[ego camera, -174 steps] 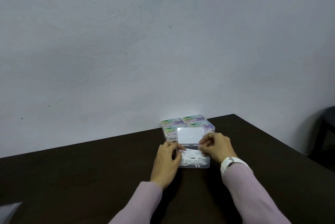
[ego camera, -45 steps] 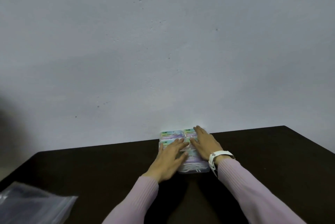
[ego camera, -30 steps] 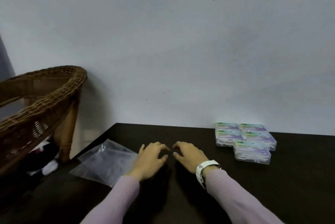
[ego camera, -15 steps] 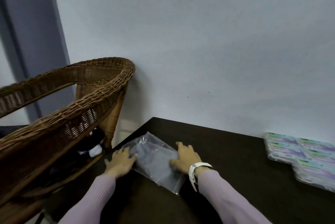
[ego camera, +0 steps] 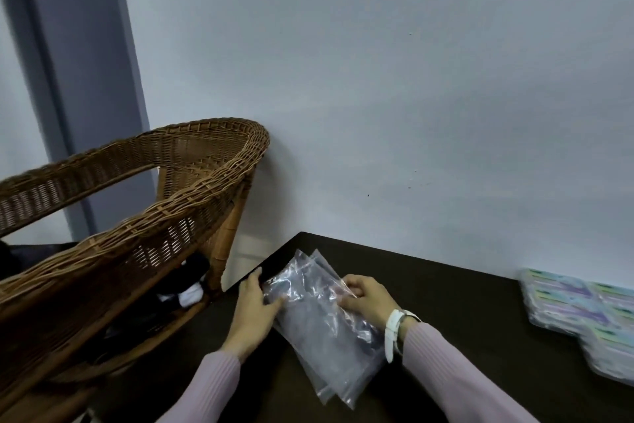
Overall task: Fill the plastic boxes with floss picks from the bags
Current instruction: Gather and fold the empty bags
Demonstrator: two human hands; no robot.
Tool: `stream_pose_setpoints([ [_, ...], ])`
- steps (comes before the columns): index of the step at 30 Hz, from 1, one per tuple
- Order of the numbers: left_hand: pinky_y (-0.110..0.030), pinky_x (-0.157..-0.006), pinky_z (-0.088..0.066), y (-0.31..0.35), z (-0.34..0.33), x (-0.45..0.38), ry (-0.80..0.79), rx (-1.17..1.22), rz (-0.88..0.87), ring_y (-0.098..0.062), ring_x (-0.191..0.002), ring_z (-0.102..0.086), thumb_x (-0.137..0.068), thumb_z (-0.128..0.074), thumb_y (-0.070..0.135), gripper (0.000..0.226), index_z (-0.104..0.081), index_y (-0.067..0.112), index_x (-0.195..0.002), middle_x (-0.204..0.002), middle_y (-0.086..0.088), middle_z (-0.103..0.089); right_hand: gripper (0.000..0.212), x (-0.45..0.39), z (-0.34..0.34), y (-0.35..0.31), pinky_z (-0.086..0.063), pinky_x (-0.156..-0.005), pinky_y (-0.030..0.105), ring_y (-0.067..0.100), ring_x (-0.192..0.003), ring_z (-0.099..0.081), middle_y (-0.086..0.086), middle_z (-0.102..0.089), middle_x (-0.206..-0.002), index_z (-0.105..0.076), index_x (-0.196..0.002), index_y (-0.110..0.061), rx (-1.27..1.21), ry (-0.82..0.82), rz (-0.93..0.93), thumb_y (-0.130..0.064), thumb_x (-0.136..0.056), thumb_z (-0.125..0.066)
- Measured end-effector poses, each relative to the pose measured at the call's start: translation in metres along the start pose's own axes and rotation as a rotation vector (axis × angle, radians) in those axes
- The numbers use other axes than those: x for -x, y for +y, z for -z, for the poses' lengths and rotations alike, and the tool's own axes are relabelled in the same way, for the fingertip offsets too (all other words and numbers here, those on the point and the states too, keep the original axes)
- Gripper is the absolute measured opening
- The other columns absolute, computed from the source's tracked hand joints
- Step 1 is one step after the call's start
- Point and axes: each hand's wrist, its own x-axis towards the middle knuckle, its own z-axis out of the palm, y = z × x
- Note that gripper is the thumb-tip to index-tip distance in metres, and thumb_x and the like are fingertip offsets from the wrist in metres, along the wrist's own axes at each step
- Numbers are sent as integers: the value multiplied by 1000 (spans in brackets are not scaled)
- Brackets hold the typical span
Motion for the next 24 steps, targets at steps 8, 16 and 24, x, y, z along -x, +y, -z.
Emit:
stream_pose_setpoints([
  [8,-22,-61,-51,52,-27,5,-129,661,120,-11,-75,-67,-87,-61,7,14,-62,10,-102,-91,-6,-71,17,38,43,-5,-45,-84,25,16,-85,-58,3,-61,-91,-54,-88,-14,-264,45,24,3,-85,-52],
  [16,-17,-59,-49,111,-73,26,-344,608,-100,-10,-64,-66,-72,-73,17,23,-67,-1,-83,-70,-4,-71,41,71,98,-12,-44,-76,31,15,-78,-56,0,-60,-78,-59,-78,-9,-297,476,139,-50,-77,-60],
  [24,-21,-78,-43,154,-99,43,-468,547,-181,-9,-71,-61,-73,-69,35,32,-62,4,-76,-70,2,-66,15,106,158,-23,-50,-60,19,14,-61,-62,10,-65,-74,-65,-82,-9,-412,544,146,-22,-87,-60],
])
